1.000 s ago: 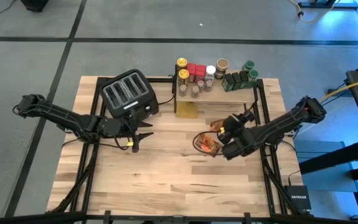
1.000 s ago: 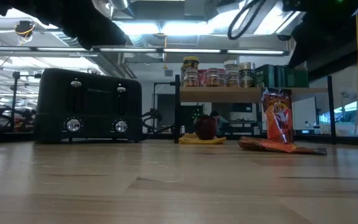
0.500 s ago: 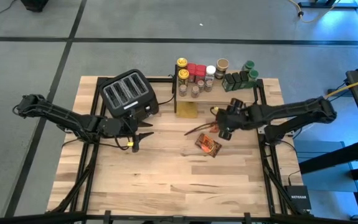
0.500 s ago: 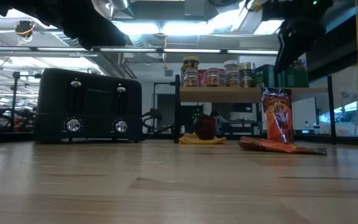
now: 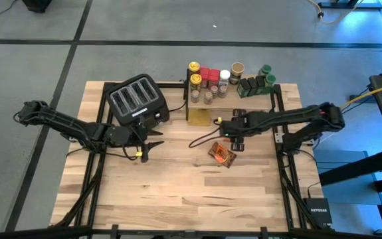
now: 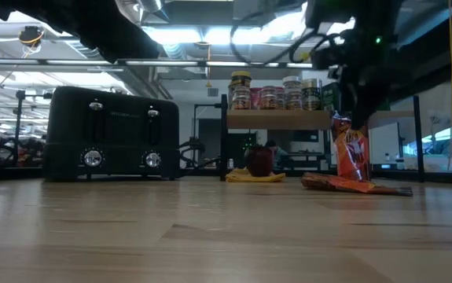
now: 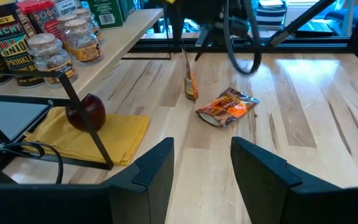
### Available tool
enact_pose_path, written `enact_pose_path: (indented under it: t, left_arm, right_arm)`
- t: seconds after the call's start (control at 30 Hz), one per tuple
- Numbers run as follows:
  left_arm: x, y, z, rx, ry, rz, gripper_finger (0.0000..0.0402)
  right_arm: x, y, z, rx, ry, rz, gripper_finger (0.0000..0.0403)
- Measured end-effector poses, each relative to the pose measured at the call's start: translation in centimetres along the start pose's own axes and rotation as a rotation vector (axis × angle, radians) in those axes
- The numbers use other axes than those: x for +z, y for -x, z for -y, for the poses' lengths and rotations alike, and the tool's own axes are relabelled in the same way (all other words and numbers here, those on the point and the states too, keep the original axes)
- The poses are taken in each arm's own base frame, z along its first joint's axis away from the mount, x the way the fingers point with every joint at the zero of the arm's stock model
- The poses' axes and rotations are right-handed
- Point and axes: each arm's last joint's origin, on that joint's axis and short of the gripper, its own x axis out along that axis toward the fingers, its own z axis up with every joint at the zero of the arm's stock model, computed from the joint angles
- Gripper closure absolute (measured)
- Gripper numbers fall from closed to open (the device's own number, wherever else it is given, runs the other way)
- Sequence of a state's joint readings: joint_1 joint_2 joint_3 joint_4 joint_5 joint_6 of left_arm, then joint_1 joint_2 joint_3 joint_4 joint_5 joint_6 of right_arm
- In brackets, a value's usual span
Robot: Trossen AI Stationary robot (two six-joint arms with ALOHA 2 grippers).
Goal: Shelf spices
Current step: Put the orange seasoning pack on the shelf
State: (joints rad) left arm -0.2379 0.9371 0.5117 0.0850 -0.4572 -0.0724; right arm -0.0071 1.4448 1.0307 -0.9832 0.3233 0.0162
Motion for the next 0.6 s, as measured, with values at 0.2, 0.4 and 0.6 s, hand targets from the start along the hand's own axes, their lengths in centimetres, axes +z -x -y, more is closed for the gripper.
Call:
enact_pose_path:
  t: [0.2,0.4,0.6]
  left_arm:
    - [0.0,0.0,0.0,0.0,0.002,0.001,0.0249]
    - [0.0,0.0,0.0,0.0,0.01,0.001,0.0249]
    - [0.0,0.0,0.0,0.0,0.007,0.001,0.0249]
  right_arm:
    - [0.5,-1.4,-0.5,0.013,0.027,-0.054,0.0232]
    - [0.6,-1.6,-0.5,-0.015,0.043,-0.048,0.0352]
    - [0.4,0.0,0.1,-0.025,-0.004,-0.018,0.0384]
